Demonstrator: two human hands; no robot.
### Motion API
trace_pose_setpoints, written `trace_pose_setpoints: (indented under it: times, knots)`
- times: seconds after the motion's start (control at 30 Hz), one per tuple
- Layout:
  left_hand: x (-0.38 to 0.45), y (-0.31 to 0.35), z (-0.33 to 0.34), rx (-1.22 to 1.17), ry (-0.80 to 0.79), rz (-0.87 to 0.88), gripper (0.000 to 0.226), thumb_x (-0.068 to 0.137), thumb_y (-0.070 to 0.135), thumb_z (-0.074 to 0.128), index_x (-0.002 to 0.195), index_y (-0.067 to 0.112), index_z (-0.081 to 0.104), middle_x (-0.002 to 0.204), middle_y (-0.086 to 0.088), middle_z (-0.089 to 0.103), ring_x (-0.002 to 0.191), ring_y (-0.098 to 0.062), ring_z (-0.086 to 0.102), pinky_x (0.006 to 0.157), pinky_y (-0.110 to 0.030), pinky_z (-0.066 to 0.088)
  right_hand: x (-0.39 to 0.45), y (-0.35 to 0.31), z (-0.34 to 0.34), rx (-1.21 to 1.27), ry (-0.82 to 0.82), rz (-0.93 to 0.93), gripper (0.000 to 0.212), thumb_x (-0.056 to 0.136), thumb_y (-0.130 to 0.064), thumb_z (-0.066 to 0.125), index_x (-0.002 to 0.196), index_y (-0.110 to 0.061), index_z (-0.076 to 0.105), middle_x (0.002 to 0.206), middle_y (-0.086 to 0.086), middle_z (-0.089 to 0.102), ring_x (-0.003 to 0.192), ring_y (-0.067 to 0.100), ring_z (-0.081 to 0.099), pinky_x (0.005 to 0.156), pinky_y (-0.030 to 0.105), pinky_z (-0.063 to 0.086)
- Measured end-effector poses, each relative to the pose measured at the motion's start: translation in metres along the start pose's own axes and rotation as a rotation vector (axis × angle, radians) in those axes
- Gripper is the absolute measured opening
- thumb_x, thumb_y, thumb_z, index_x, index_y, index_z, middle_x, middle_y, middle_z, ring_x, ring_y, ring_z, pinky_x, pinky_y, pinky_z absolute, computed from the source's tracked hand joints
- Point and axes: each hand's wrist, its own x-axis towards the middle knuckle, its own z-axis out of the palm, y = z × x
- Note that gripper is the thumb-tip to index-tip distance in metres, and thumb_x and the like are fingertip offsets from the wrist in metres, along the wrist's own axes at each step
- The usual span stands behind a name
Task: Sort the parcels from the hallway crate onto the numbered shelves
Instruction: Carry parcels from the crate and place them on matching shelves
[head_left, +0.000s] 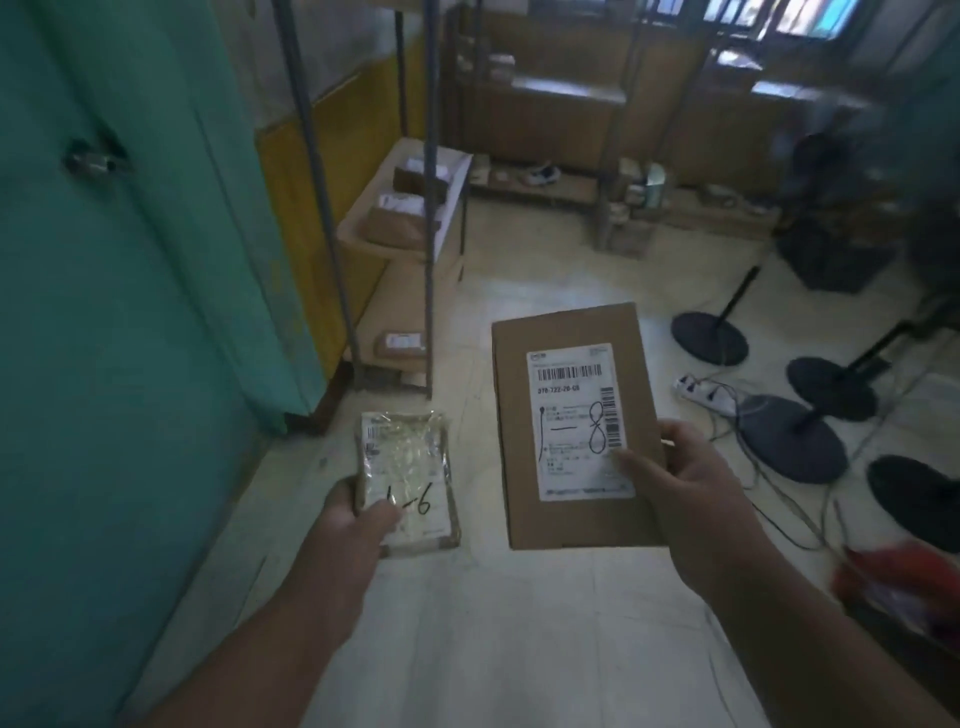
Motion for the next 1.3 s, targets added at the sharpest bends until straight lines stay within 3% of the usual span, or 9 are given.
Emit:
trace_pose_setpoints:
  times: [0.17,0.33,0.47,0.6,0.87,0.97,1.07,1.2,1.3]
  knots:
    - [0.078,0.033,0.111,0.053,-0.18,0.009,0.028,0.086,0.009,0.064,0.111,0.02,0.062,0.101,-0.008,0.071,0.091,-0.026,0.069,0.075,-0.039,0.055,0.066,-0.021,-0.072,0.09,0.157,-0.032,0.032,0.089,-0.013,0.068,0.118,-0.021,0.056,0.098,0.004,0.077,0.086,0.025,0.076,0.062,0.039,0.061]
    - [0.132,0.057,0.201,0.058,-0.17,-0.01,0.032,0.074,0.018,0.065,0.103,0.03,0.063,0.103,-0.006,0.074,0.095,-0.029,0.072,0.091,-0.056,0.056,0.161,-0.033,-0.117,0.148,0.132,0.029,0.036,0.089,-0.014,0.067,0.122,-0.023,0.055,0.098,0.005,0.077,0.09,0.028,0.075,0.072,0.046,0.061]
    - [0.175,0.091,0.232,0.092,-0.104,-0.017,0.041,0.062,0.03,0.064,0.103,0.033,0.063,0.103,-0.007,0.073,0.097,-0.031,0.07,0.092,-0.06,0.054,0.237,-0.068,-0.124,0.142,0.047,-0.015,0.036,0.091,-0.014,0.066,0.123,-0.025,0.054,0.098,0.002,0.077,0.09,0.026,0.075,0.076,0.047,0.061]
    - [0.228,0.126,0.251,0.047,-0.041,0.006,0.042,0.063,0.024,0.061,0.104,0.029,0.062,0.101,-0.006,0.074,0.093,-0.029,0.072,0.089,-0.055,0.057,0.314,-0.087,-0.115,0.118,0.002,-0.039,0.029,0.092,-0.016,0.065,0.119,-0.024,0.056,0.094,0.0,0.077,0.086,0.023,0.075,0.068,0.039,0.061]
    - [0.389,0.188,0.318,0.06,-0.08,-0.026,0.032,0.075,0.016,0.065,0.106,0.025,0.067,0.105,-0.013,0.071,0.101,-0.037,0.069,0.095,-0.062,0.051,0.468,-0.11,-0.104,0.08,0.061,-0.014,0.026,0.092,-0.017,0.066,0.116,-0.023,0.057,0.093,-0.001,0.078,0.084,0.022,0.076,0.076,0.045,0.06]
    - [0.435,0.217,0.365,0.103,-0.119,-0.022,0.028,0.074,0.021,0.067,0.102,0.023,0.066,0.103,-0.015,0.07,0.099,-0.039,0.067,0.088,-0.056,0.056,0.517,-0.137,-0.123,0.066,0.089,-0.028,0.028,0.092,-0.017,0.066,0.118,-0.022,0.057,0.096,0.0,0.077,0.086,0.023,0.075,0.077,0.046,0.06]
    - [0.47,0.248,0.414,0.171,-0.206,-0.002,0.039,0.066,0.032,0.069,0.105,0.026,0.064,0.098,-0.011,0.07,0.09,-0.032,0.067,0.081,-0.047,0.056,0.561,-0.154,-0.147,0.081,0.143,-0.048,0.029,0.093,-0.016,0.065,0.12,-0.02,0.057,0.099,0.0,0.077,0.089,0.022,0.075,0.073,0.04,0.06]
    - [0.521,0.264,0.47,0.146,-0.236,-0.014,0.023,0.091,-0.001,0.057,0.112,0.009,0.058,0.087,-0.008,0.063,0.068,-0.012,0.065,0.058,-0.026,0.051,0.626,-0.156,-0.174,0.078,0.185,-0.048,0.03,0.094,-0.017,0.065,0.123,-0.019,0.057,0.098,-0.001,0.077,0.088,0.021,0.075,0.067,0.033,0.061]
    - [0.559,0.276,0.502,0.081,-0.185,-0.017,0.029,0.084,0.009,0.065,0.112,0.017,0.062,0.1,-0.012,0.07,0.086,-0.025,0.07,0.079,-0.044,0.058,0.692,-0.162,-0.19,0.065,0.147,-0.043,0.031,0.093,-0.014,0.065,0.122,-0.016,0.057,0.099,0.004,0.077,0.088,0.024,0.075,0.072,0.04,0.061]
